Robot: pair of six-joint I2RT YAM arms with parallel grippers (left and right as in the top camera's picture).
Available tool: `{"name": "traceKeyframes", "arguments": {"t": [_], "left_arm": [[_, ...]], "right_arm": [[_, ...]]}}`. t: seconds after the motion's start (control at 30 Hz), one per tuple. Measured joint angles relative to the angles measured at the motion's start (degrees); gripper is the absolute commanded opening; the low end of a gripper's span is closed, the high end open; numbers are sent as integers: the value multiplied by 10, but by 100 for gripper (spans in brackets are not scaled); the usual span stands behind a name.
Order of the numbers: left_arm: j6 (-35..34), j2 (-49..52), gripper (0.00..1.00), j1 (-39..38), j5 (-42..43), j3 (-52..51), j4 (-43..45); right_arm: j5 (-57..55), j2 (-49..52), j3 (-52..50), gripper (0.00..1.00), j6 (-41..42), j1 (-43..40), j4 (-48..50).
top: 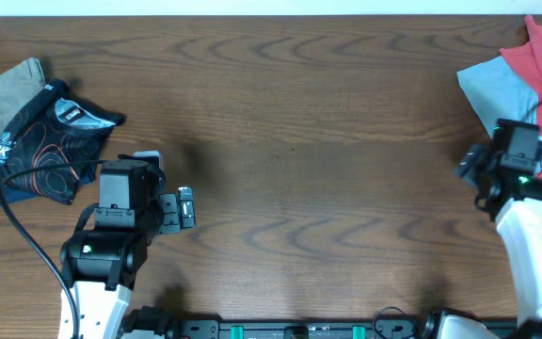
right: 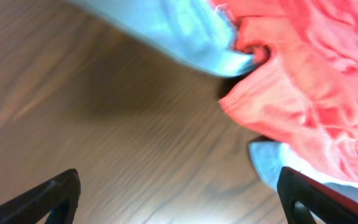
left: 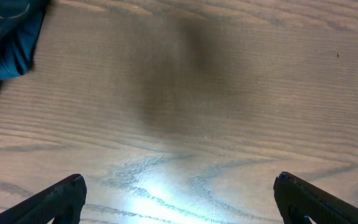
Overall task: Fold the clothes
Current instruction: 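Reach the right gripper into the right pile and grasp the coral-red shirt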
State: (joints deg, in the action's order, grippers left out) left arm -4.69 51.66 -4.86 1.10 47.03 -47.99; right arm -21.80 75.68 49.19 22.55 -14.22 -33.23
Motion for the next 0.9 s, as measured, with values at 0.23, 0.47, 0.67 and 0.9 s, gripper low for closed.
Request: {"name": "traceKeyframes", "arguments": {"t": [0.23, 0.47, 0.67, 0.9], "left_arm": [[0, 0, 98, 0, 0, 0, 0], [0, 0, 98, 0, 0, 0, 0], [0, 0, 98, 0, 0, 0, 1], [0, 0, 98, 0, 0, 0, 3]], "right_arm": [[3, 66, 0, 95, 22, -99, 61], [7, 110, 0, 89, 50, -171, 80], [33, 146, 0, 86, 62, -216, 103], [54, 170, 0, 80, 66, -228, 141]]}}
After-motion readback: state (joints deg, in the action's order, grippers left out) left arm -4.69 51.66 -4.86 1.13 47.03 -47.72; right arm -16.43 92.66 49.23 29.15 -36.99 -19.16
